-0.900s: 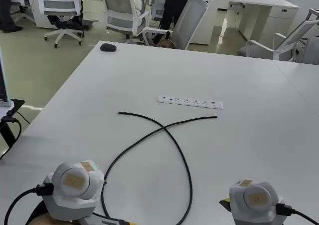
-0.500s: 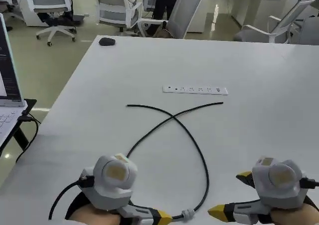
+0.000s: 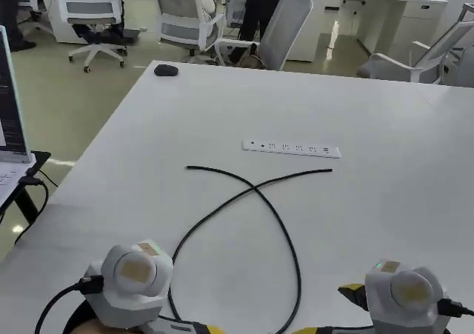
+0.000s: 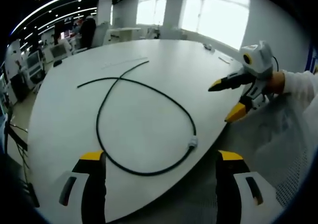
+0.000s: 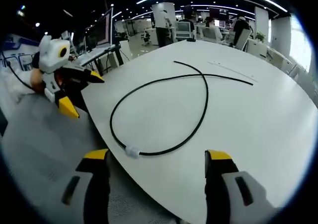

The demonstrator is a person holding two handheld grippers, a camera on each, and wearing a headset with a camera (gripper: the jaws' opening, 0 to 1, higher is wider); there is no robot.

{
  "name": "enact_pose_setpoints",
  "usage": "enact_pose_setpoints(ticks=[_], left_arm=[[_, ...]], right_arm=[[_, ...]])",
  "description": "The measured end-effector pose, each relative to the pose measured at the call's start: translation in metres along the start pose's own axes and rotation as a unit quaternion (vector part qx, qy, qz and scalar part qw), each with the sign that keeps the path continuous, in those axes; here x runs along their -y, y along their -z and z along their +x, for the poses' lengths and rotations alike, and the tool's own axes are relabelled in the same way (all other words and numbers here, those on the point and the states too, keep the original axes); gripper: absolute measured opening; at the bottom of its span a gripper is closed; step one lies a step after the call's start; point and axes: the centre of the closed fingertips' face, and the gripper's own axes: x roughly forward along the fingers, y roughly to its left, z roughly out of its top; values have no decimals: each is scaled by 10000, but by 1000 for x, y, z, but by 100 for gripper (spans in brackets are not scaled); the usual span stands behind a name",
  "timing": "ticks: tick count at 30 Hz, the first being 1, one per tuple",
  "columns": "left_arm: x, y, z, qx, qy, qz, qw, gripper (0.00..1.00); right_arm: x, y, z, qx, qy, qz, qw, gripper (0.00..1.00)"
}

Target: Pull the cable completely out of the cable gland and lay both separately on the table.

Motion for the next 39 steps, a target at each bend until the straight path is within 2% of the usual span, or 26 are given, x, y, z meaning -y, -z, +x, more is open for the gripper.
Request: enact_pose_setpoints(ticks=[2, 7, 11, 14, 16, 18, 25, 29, 33, 39], left_arm=[[-2, -2, 0, 30, 0, -40, 10000, 91], [-6, -4, -1, 53, -31, -87, 9999, 91], [-5, -7, -1, 133, 6, -139, 9998, 91], [-4, -3, 0, 46, 15, -120, 9999, 90], [-4, -1, 1, 21, 26, -131, 9999, 90], [-4, -4, 0, 86, 23, -132, 9999, 90], [-4, -3, -1, 60, 91, -167, 9998, 89], [-9, -4, -4, 40, 95, -112, 9999, 89], [-21, -3, -14, 8, 131, -115, 9998, 89], [-26, -1, -24, -26, 246, 44, 9997, 88]], right_arm=[[1, 1, 0, -46, 12, 24, 10000, 81], [4, -3, 0, 43, 41, 109, 9999, 80], [6, -1, 0, 7, 62, 127, 9999, 81], [5, 0, 0, 7, 63, 202, 9998, 80], [3, 1, 2, -39, 23, 164, 9999, 80], [0, 2, 3, -99, -8, 54, 9999, 80], [-1, 1, 3, -92, -23, 16, 10000, 79], [-2, 0, 3, -73, -87, 111, 9999, 79], [-2, -1, 2, -54, -149, 97, 9998, 78], [8, 2, 0, -137, -188, -40, 9997, 78]])
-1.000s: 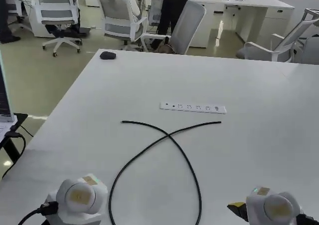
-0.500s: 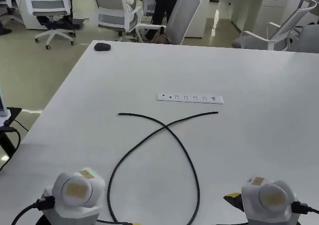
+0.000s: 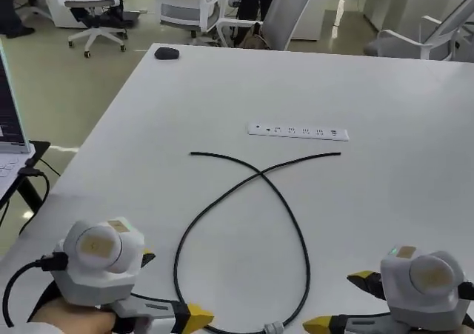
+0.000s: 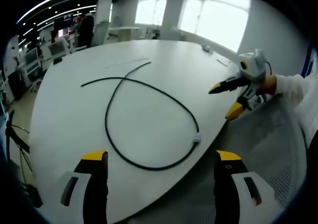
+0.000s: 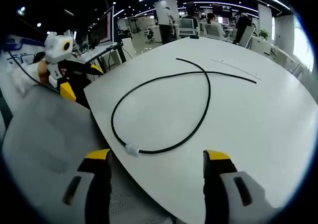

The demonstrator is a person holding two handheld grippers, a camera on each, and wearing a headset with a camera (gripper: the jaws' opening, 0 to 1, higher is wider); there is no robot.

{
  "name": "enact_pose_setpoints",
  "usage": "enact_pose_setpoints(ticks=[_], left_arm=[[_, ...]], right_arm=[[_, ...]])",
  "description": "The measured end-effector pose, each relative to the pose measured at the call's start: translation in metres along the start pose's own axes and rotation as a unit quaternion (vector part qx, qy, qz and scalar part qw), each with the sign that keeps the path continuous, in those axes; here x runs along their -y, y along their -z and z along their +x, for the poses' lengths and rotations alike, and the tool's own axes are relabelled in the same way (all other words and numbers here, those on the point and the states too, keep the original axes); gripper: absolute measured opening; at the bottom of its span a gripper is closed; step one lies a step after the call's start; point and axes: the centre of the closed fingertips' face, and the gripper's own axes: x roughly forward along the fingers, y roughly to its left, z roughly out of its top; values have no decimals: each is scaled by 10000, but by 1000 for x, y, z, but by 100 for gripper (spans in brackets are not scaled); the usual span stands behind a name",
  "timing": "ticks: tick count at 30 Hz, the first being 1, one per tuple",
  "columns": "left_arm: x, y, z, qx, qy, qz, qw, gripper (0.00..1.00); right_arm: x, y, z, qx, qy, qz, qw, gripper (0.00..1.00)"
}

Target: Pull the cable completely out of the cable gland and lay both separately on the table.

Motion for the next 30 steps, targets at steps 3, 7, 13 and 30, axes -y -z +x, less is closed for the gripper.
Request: enact_pose_setpoints(ticks=[3, 7, 13, 30], left_arm=[[1, 0, -1, 26, 99, -2, 9999, 88], [1, -1, 0, 26, 197, 141, 9997, 88], [-1, 0, 1, 15, 293, 222, 9993, 88], [-12, -1, -20, 213, 128, 74, 9997, 87]], right_arm=[[5, 2, -1, -25, -16, -12, 10000, 78], [14, 6, -3, -119, -62, 28, 9999, 76], [21, 11, -3, -196, -177, -158, 9995, 75], [6, 6, 8, -283, -974, -1839, 9777, 56]])
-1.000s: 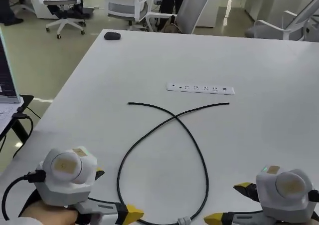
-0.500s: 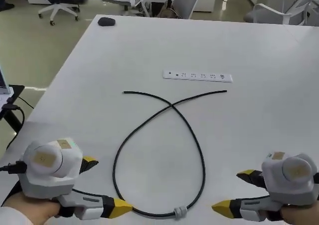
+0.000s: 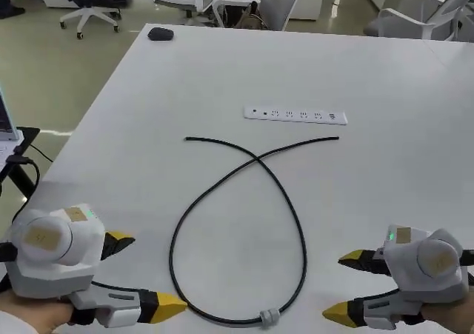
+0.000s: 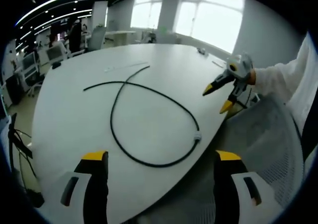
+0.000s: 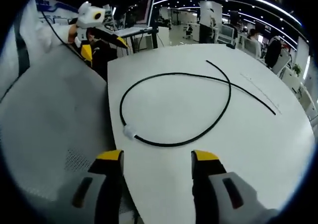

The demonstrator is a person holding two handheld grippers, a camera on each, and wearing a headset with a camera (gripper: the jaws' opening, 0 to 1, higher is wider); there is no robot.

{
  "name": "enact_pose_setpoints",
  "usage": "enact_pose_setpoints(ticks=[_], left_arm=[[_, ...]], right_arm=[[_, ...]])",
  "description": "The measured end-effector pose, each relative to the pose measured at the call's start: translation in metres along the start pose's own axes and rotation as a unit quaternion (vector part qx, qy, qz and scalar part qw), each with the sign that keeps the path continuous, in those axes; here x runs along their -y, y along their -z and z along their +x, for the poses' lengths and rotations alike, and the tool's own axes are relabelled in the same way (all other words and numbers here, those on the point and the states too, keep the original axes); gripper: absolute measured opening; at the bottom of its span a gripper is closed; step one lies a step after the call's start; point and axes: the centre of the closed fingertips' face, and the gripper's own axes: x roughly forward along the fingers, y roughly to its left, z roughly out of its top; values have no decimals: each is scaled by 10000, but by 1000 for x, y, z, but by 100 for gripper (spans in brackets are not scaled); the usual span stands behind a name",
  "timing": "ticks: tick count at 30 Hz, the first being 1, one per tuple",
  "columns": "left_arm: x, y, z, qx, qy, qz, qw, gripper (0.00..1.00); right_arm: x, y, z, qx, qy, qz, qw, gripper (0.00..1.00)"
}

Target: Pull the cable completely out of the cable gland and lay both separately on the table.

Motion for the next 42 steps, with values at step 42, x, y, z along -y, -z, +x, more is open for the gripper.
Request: enact_pose_setpoints(ticks=[42], left_arm=[[5, -10, -7, 420, 38, -641, 9970, 78]], right_arm=[[-50, 5, 93, -360, -1208, -1680, 9777, 22]])
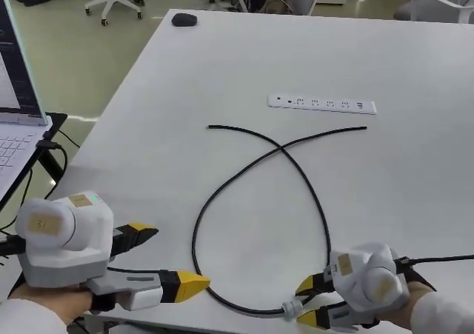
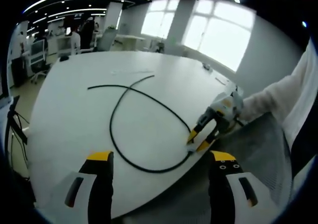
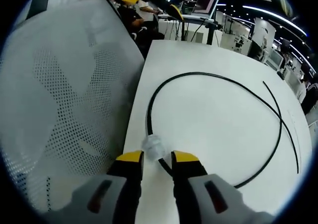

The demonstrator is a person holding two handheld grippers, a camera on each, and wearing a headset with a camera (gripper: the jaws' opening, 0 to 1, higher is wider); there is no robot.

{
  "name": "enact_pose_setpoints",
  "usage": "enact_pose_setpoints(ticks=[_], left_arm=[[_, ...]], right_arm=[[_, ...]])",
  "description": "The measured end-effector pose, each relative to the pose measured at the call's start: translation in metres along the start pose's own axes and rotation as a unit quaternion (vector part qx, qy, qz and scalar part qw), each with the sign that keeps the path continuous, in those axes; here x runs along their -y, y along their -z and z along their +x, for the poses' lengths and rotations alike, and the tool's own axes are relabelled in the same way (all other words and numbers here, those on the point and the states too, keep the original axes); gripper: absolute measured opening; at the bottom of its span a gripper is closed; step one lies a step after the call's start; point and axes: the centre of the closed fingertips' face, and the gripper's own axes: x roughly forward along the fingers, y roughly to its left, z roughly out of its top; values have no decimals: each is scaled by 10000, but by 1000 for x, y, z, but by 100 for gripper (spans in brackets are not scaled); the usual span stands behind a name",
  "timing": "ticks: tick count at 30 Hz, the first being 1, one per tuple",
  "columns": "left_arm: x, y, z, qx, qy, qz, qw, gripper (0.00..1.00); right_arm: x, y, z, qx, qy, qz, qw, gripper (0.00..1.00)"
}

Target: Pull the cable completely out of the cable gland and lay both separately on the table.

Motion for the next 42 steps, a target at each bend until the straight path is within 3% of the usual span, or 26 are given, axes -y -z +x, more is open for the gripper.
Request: enact_pose_setpoints(ticks=[3, 7, 13, 16, 22, 31, 37, 42], left_arm=[[2, -1, 1, 5, 45, 13, 10000, 78], [5, -3, 0, 33, 84, 28, 10000, 76], [9, -5, -1, 76, 130, 82, 9999, 74], [10, -6, -2, 88, 150, 127, 9998, 73], [14, -9, -2, 131, 211, 205, 9995, 73], [26, -19, 0, 253, 385, 449, 9979, 69], [35, -29, 3, 295, 602, 689, 9954, 65], [43, -38, 5, 337, 771, 868, 9927, 59]], right_arm=[[-3, 1, 4, -80, -90, -143, 9998, 14], [-2, 0, 5, -55, -42, -51, 10000, 13], [1, -4, 1, 0, 98, 504, 9987, 12], [5, -11, -5, 115, 167, 977, 9950, 12], [11, -27, -18, 331, 308, 1047, 9935, 12], [16, -68, -50, 672, 566, 861, 9924, 11], [26, -99, -79, 1069, 919, 726, 9873, 10], [28, -120, -97, 1215, 1091, 530, 9852, 10]])
